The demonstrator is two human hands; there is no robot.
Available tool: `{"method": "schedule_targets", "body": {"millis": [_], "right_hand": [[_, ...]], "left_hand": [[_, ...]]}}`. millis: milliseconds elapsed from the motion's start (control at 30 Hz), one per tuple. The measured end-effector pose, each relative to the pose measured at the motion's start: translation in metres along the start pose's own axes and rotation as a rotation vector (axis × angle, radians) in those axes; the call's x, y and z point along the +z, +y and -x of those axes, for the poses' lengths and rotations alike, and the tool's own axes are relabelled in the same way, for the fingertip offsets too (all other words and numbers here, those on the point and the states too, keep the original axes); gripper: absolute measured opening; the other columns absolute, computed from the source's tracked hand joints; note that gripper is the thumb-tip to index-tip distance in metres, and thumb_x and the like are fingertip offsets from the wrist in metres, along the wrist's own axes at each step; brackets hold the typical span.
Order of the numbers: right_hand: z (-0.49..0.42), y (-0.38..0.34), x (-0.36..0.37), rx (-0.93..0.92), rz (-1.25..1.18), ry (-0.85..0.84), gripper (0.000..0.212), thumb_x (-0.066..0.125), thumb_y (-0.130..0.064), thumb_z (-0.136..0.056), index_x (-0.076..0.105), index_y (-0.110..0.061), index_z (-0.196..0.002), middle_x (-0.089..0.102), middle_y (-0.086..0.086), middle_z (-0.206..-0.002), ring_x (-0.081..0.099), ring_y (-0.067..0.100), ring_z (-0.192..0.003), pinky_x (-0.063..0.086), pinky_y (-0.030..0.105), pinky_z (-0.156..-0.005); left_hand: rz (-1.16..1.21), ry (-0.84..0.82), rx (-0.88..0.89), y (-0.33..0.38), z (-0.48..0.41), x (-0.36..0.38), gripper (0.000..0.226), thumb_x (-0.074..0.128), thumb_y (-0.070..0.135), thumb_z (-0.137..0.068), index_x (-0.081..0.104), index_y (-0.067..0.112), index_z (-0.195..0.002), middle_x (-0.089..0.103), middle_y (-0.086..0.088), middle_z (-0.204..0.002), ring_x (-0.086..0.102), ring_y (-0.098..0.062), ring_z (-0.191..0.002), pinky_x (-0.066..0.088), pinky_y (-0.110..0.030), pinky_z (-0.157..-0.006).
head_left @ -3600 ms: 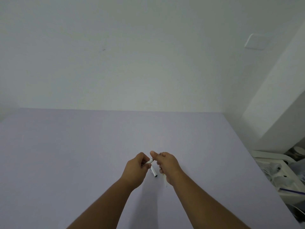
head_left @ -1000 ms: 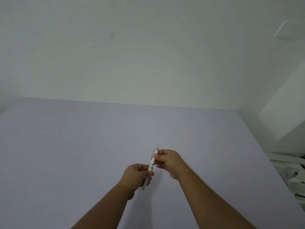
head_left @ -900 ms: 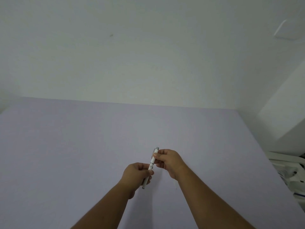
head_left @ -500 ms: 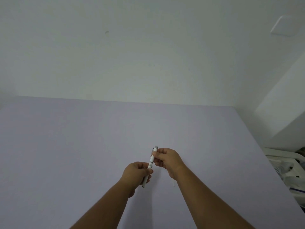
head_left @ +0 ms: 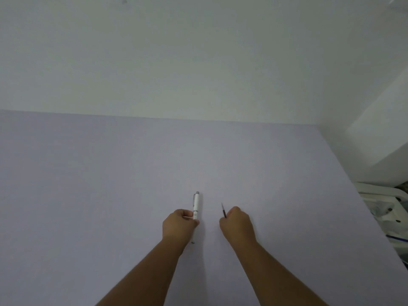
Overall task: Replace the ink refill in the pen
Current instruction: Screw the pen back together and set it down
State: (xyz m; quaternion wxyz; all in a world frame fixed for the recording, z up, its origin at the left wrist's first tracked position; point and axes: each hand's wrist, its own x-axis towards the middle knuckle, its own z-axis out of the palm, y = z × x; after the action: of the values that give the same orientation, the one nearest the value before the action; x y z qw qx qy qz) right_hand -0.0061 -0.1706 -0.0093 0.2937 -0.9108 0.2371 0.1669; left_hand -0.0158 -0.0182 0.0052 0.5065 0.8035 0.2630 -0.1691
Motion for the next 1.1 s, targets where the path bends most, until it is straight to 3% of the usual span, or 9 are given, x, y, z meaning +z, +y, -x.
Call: {"method": "schedule_targets", "body": {"millis": [133, 267, 500, 1100], "right_hand": [[0.000, -0.001, 0.012, -0.009, -0.003, 0.002, 0.024, 0.049, -0.014, -0.086, 0.058, -0.006, -0.106, 0.066, 0.014, -0.111, 0.063, 0.031, -0.101, 0.056, 0.039, -0.083], [0.002, -0.006, 0.020, -0.036, -0.017, -0.003, 0.020, 0.048, -0.014, -0.086, 0.059, -0.008, -0.102, 0.067, 0.012, -0.106, 0.064, 0.029, -0.096, 0.056, 0.039, -0.081], [0.000, -0.011, 0.021, -0.050, -0.072, -0.025, 0.019, 0.051, -0.016, -0.085, 0.061, -0.011, -0.101, 0.068, 0.010, -0.105, 0.064, 0.028, -0.096, 0.056, 0.040, -0.083], [0.005, -0.011, 0.019, -0.079, -0.105, -0.042, 0.020, 0.053, -0.024, -0.085, 0.061, -0.012, -0.099, 0.069, 0.009, -0.102, 0.065, 0.028, -0.094, 0.055, 0.042, -0.084]], "left_hand": [[-0.036, 0.018, -0.012, -0.003, -0.010, 0.007, 0.028, 0.069, 0.019, -0.079, 0.066, 0.017, -0.106, 0.065, 0.004, -0.086, 0.059, -0.013, -0.078, 0.039, -0.014, -0.050], [-0.033, 0.036, -0.021, -0.004, -0.013, 0.015, 0.027, 0.068, 0.018, -0.081, 0.065, 0.016, -0.108, 0.064, 0.003, -0.089, 0.056, -0.006, -0.068, 0.036, -0.010, -0.040], [-0.016, 0.040, -0.028, -0.006, -0.016, 0.022, 0.027, 0.067, 0.017, -0.083, 0.065, 0.016, -0.109, 0.061, 0.003, -0.088, 0.056, -0.011, -0.074, 0.038, -0.012, -0.047], [-0.035, 0.049, -0.020, -0.007, -0.014, 0.023, 0.029, 0.071, 0.023, -0.082, 0.062, 0.020, -0.109, 0.060, 0.003, -0.091, 0.053, -0.004, -0.066, 0.034, -0.008, -0.038]]}}
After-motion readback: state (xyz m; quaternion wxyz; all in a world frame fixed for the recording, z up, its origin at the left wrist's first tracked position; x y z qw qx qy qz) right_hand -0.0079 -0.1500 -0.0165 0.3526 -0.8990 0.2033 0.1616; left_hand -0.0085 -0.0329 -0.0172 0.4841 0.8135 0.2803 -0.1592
